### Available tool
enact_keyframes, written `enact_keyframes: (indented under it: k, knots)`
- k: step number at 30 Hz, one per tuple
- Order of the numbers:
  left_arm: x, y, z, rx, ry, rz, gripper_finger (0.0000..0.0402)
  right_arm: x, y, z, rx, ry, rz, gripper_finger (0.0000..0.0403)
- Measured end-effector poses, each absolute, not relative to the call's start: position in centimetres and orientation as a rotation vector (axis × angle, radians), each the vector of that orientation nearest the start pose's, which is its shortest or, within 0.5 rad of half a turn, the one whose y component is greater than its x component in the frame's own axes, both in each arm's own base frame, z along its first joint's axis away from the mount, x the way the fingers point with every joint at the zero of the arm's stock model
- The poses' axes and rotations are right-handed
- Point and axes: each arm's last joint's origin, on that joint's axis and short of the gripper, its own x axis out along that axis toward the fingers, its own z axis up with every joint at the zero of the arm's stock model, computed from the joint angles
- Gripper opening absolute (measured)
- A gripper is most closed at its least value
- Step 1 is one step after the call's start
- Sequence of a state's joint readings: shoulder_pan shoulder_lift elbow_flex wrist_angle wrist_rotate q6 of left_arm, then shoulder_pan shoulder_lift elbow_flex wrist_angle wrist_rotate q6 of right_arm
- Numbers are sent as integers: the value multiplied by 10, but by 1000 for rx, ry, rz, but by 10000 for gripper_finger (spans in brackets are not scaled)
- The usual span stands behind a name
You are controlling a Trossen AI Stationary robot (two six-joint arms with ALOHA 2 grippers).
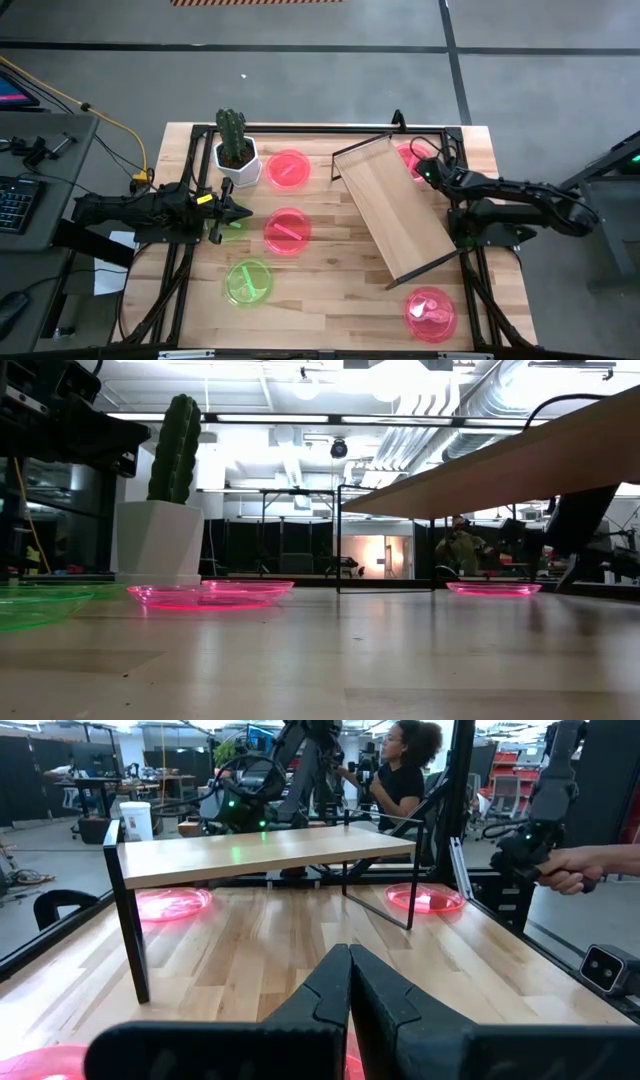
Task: Place and stack plates onto a shelf
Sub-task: Put the pink plate on the shelf
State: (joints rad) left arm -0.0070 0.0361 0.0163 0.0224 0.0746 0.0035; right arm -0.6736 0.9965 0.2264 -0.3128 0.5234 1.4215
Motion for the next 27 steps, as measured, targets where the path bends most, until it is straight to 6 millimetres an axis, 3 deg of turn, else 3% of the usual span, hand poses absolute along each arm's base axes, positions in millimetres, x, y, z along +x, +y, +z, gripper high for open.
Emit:
enact_keyframes:
  k: [9, 27]
  knots:
    - [99, -3, 168, 3, -3, -82, 0, 109, -107, 104, 1151, 130, -1732, 151]
    - [99, -3, 168, 3, -3, -81, 0, 113, -109, 100, 1111, 35, -1791, 151]
